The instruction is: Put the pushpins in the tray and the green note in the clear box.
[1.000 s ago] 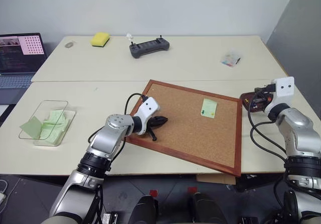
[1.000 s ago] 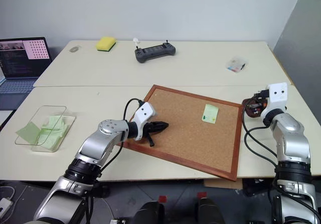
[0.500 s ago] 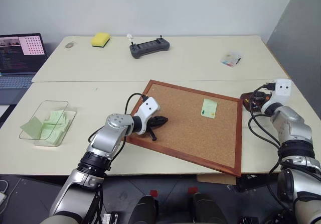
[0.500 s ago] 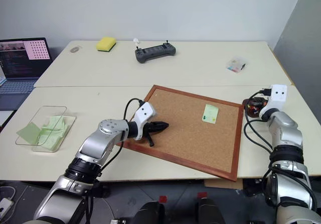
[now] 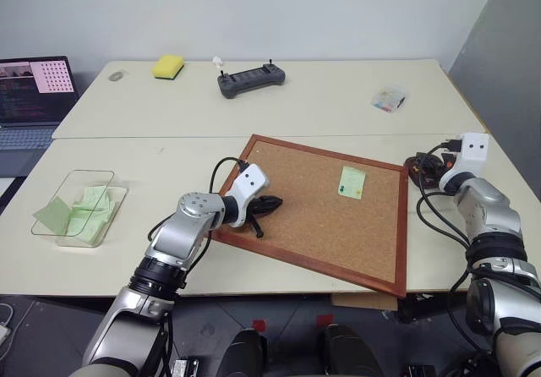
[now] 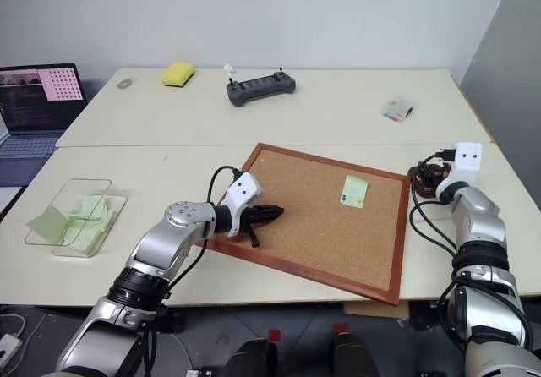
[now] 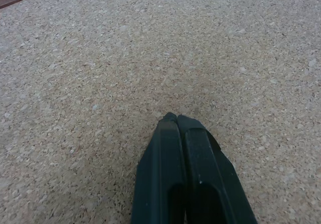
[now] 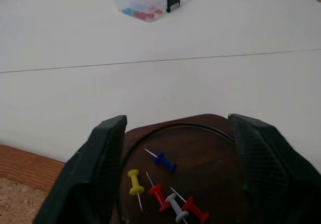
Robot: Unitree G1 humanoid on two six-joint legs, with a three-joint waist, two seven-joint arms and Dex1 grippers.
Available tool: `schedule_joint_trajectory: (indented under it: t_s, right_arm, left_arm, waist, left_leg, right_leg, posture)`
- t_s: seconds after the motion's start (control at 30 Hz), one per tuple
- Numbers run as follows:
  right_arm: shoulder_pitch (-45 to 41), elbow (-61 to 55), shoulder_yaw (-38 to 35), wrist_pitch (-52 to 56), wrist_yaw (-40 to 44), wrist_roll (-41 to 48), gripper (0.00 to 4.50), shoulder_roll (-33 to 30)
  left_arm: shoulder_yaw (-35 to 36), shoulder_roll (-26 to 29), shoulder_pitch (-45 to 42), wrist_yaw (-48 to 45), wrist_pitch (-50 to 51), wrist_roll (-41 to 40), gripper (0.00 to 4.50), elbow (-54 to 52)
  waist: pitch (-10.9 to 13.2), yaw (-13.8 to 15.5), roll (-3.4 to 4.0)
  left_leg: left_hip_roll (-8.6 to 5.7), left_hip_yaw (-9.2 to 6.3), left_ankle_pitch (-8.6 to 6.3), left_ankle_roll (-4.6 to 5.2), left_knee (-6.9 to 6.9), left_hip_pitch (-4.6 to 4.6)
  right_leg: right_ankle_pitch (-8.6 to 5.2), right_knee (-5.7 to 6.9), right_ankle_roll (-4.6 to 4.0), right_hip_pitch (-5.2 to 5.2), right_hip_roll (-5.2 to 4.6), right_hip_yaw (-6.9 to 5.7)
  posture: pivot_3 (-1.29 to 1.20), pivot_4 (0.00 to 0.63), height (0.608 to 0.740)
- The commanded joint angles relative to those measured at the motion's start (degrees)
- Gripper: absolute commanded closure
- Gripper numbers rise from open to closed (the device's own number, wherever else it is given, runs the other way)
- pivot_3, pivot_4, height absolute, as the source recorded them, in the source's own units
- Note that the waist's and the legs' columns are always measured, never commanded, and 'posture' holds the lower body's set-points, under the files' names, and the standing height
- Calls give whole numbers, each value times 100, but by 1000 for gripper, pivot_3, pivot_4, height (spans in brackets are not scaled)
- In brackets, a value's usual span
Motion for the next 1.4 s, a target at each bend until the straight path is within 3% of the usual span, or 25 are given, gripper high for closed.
schedule_joint_trajectory:
  t_s: [0.03, 0.2, 0.33, 0.5, 0.93, 1.03, 1.2, 1.4]
  right_arm:
    - [414, -1429, 249, 107, 852, 280, 28, -102]
    - [1443, -3603, 830, 523, 2594, 1094, 11, -293]
    - [1921, -4225, 1358, 357, 3260, 1041, 11, -356]
    - [1878, -3879, 1703, 195, 3413, 876, 11, -115]
    - [1380, -2090, 1636, -650, 3128, 360, 11, 185]
    - [1288, -1816, 1628, -822, 3036, 256, 422, 219]
    - [1201, -1641, 1584, -939, 3061, 249, 1620, 242]
    - [1178, -1602, 1580, -970, 3070, 258, 2729, 254]
  left_arm:
    - [-116, -8, 127, 79, 145, 169, 4500, 212]
    - [-104, -23, 104, 86, 118, 172, 4500, 250]
    - [-110, -31, 72, 86, 95, 176, 4500, 295]
    - [-124, -17, 33, 61, 97, 171, 4500, 295]
    - [-110, 61, 154, 41, 188, 143, 4500, 81]
    - [-114, 56, 135, 28, 180, 141, 4500, 101]
    - [-129, 52, 112, 3, 186, 135, 4500, 79]
    - [-149, 37, 90, -28, 184, 137, 4500, 65]
  waist:
    - [0, 4, 0]
    - [-3, 11, 5]
    - [-3, 10, 5]
    - [-2, 10, 3]
    - [-1, 11, 1]
    - [-1, 8, 1]
    - [-1, 7, 1]
    - [-1, 7, 1]
  left_leg:
    - [1, -2, 0, 0, 0, 0]
    - [2, -10, 0, 0, 2, -2]
    - [0, -21, 0, 0, 3, -1]
    - [0, -20, 0, 0, 4, 8]
    - [1, -22, 0, -1, 0, 7]
    - [1, -20, 0, -1, 0, 7]
    - [0, -20, 0, -1, 1, 8]
    - [1, -21, 0, -1, 1, 8]
  right_leg:
    - [0, -1, 0, 0, 0, -1]
    - [0, -1, 1, 1, 2, -6]
    - [-2, -5, 5, 8, 1, -15]
    - [-5, -7, 9, 15, 1, -15]
    - [-2, -7, 2, 12, 1, -15]
    - [-2, -7, 2, 13, 1, -14]
    - [-2, -7, 2, 14, 1, -14]
    - [-2, -7, 3, 14, 1, -14]
  posture:
    - [0, 150, 740]
    - [0, 150, 740]
    - [0, 150, 740]
    - [0, 150, 740]
    - [0, 150, 740]
    - [0, 150, 740]
    - [0, 150, 740]
    - [0, 150, 740]
